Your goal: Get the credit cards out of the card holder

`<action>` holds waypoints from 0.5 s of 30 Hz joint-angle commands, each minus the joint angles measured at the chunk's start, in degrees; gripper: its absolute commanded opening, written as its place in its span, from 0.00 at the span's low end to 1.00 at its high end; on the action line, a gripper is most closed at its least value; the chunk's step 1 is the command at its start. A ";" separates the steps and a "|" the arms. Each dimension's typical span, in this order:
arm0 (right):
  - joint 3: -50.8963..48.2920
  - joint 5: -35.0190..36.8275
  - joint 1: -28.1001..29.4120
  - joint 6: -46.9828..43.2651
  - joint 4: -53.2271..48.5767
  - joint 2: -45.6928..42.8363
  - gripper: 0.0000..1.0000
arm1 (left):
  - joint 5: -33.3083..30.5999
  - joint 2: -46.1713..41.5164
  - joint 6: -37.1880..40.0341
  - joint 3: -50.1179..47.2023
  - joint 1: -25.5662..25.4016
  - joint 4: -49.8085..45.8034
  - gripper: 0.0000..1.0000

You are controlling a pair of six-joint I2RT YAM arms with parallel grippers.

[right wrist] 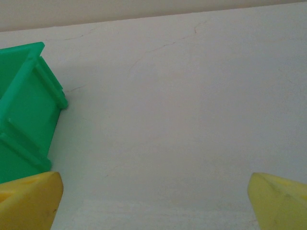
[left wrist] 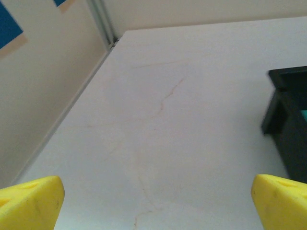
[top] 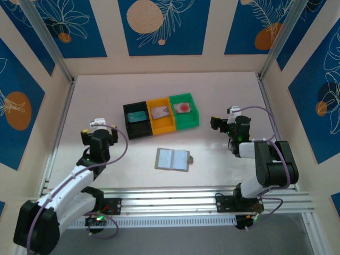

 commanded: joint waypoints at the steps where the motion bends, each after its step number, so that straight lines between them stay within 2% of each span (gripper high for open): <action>1: -0.53 -1.15 0.00 -0.87 1.50 0.36 0.99 | 0.28 4.00 -0.84 -0.89 2.93 7.18 1.00; 9: -0.28 -2.10 -0.40 -0.62 1.02 0.36 0.99 | 2.01 13.92 0.09 -0.15 6.04 19.40 1.00; 15: -0.30 -2.17 -0.40 -0.62 1.08 0.36 0.99 | 4.11 24.28 4.04 1.35 6.40 27.90 1.00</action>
